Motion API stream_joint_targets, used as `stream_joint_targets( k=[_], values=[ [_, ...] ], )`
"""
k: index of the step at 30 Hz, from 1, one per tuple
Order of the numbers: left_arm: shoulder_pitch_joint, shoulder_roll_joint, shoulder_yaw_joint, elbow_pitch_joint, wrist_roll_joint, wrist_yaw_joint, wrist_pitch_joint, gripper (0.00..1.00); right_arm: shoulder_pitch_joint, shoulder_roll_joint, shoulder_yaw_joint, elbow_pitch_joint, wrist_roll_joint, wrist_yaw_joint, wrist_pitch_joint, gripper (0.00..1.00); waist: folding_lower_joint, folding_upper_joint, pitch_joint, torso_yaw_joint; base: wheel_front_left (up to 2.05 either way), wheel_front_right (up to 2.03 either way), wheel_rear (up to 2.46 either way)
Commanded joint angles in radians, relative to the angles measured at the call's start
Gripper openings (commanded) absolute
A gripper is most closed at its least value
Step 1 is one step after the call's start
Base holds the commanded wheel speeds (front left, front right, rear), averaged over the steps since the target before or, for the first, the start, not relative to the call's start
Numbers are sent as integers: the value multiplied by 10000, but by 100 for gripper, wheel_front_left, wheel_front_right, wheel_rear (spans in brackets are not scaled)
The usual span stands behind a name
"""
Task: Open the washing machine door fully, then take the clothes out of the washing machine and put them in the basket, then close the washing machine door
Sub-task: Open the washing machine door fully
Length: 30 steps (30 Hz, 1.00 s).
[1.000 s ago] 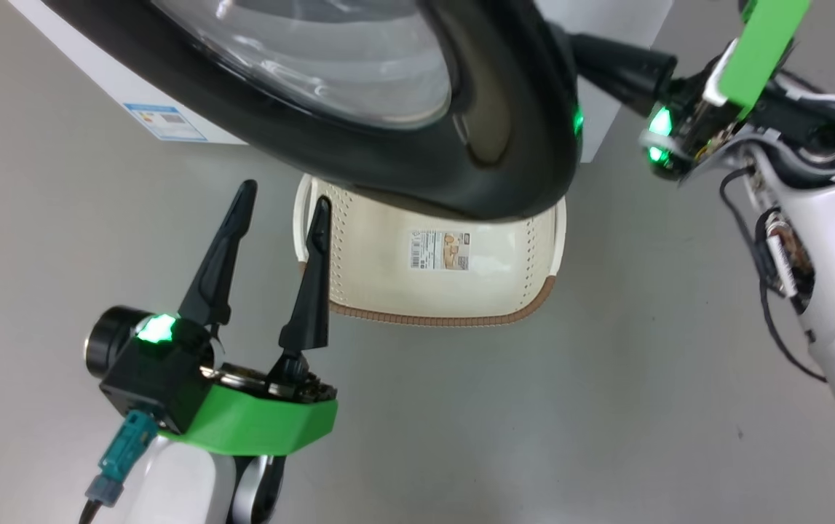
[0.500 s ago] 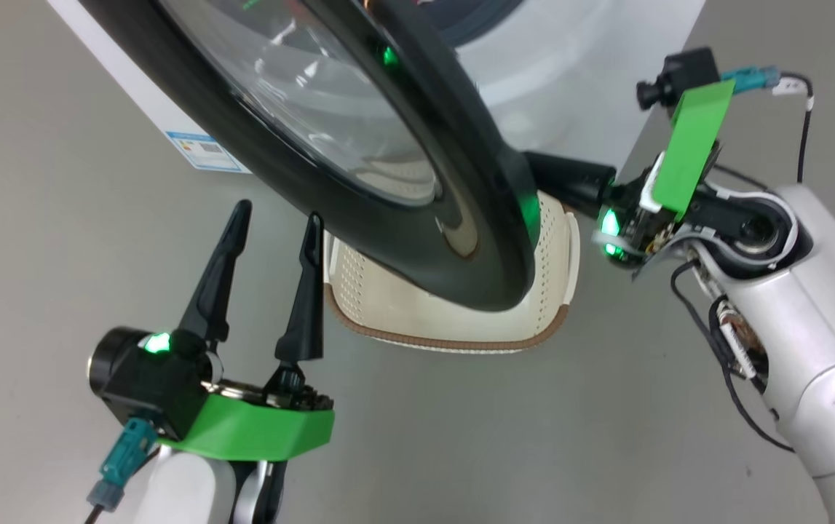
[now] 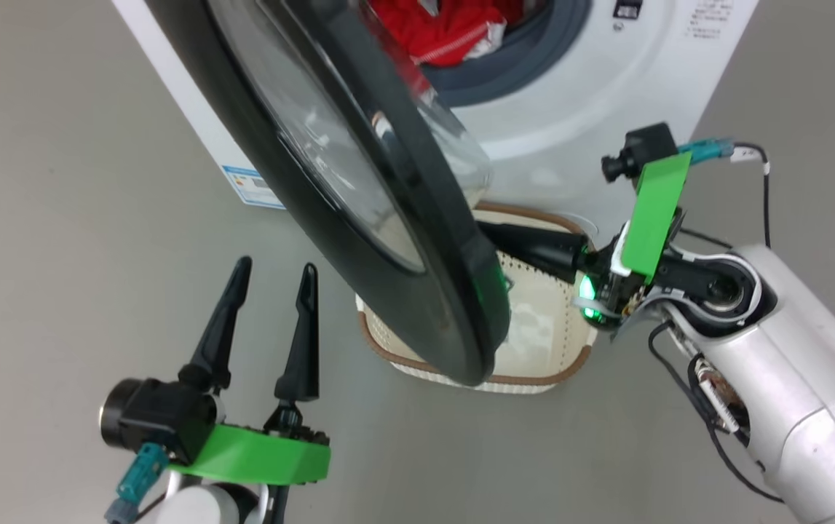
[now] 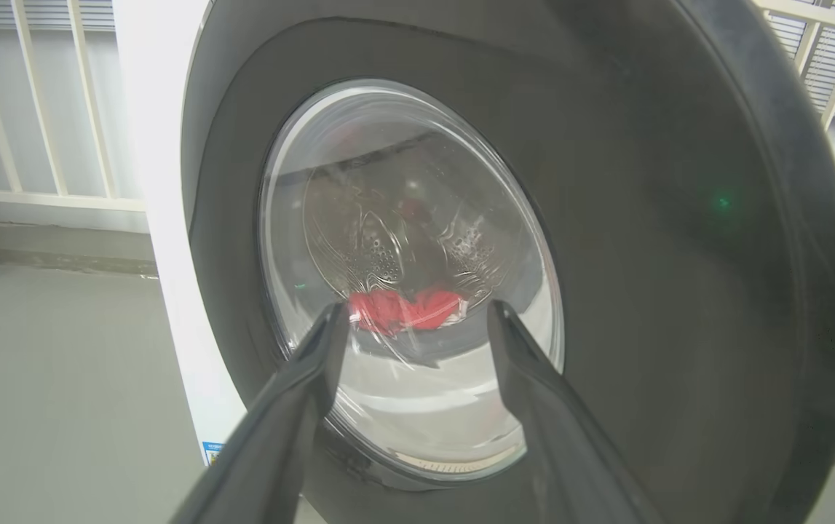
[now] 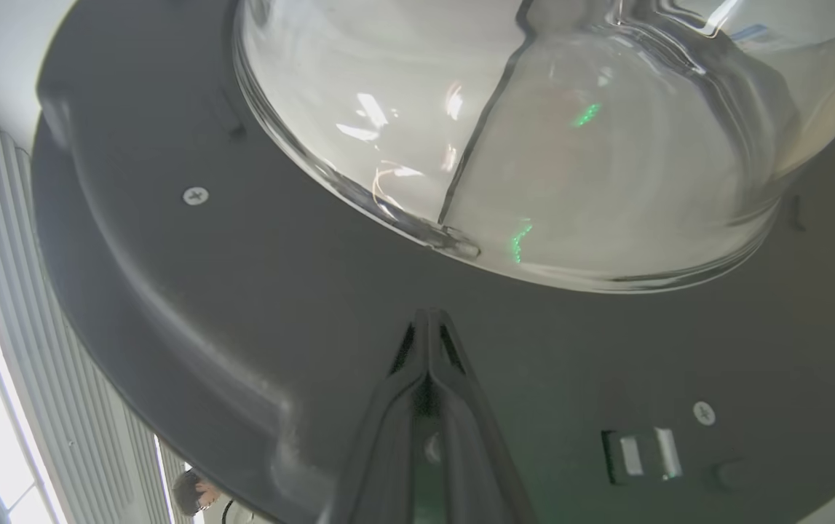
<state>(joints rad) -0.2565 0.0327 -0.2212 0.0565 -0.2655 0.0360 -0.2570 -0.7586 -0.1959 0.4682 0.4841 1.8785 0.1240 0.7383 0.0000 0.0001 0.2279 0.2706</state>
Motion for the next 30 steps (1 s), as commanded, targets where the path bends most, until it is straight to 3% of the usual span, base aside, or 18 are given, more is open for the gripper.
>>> stream_joint_targets(
  k=[1,17,30],
  values=[
    [117,175,366,-125,-23,50,-48,100,231,170,186,-345,153,67,-33,0,0,-1,-365,307,0,0,0],
    [757,202,357,551,-18,30,-47,100,1005,279,1011,-193,658,67,-240,0,0,-1,-1453,1258,0,0,0],
    [935,296,261,565,-150,82,147,100,915,463,1508,253,781,67,-468,0,0,-1,-1739,2188,0,0,0]
  ],
)
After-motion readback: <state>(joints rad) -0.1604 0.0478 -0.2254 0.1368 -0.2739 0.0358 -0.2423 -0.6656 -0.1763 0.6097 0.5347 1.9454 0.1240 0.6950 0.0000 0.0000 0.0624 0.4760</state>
